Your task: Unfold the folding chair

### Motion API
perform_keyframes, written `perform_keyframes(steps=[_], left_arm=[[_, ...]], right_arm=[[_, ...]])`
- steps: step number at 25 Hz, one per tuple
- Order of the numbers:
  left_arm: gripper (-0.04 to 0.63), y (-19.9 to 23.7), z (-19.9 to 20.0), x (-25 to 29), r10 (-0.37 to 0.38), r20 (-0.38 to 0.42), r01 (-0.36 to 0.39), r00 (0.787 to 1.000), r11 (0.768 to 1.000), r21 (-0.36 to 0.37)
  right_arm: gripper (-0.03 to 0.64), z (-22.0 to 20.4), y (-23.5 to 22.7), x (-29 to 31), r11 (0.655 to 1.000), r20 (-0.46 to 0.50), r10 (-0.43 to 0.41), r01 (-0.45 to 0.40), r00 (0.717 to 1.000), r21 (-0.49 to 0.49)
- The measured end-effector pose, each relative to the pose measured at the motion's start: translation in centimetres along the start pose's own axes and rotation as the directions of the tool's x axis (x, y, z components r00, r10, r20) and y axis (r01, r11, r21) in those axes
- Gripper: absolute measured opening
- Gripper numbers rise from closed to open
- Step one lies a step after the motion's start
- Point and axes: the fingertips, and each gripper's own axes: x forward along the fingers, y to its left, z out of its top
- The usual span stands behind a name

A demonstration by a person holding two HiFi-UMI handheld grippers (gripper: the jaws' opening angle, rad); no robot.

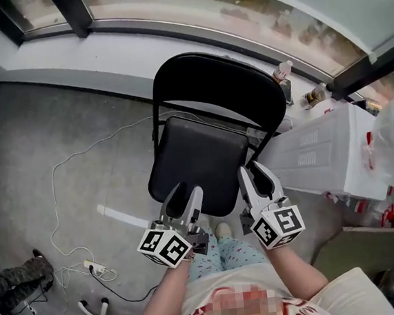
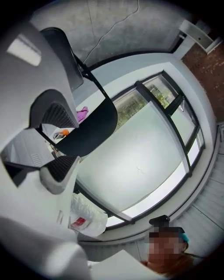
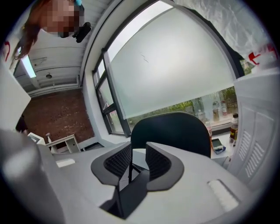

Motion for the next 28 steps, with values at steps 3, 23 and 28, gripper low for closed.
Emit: perform_keyframes(steps=[3,23,28], left_arm=[[0.172,-2.7,0.0,0.0,-0.04,-0.025,0.041,0.999,0.999,0.025],[0.002,-13.0,4.4,-1.5,-0.185,-0.065,0.196,0.981,0.913,0.358],[0.002,-15.8,4.3,-3.1,-0.2,-0.051,0.203,0.978,0.889,0.411]], right_arm=[[0.094,1.7,1.5,-1.1,0.999,0.011,0.03,-0.03,0.999,-0.022],[0.021,7.2,7.1,-5.6,0.984,0.106,0.158,-0.148,0.982,-0.096],[0.021,8.1,7.5,-8.3,0.976,0.142,0.195,-0.178,0.97,-0.123]])
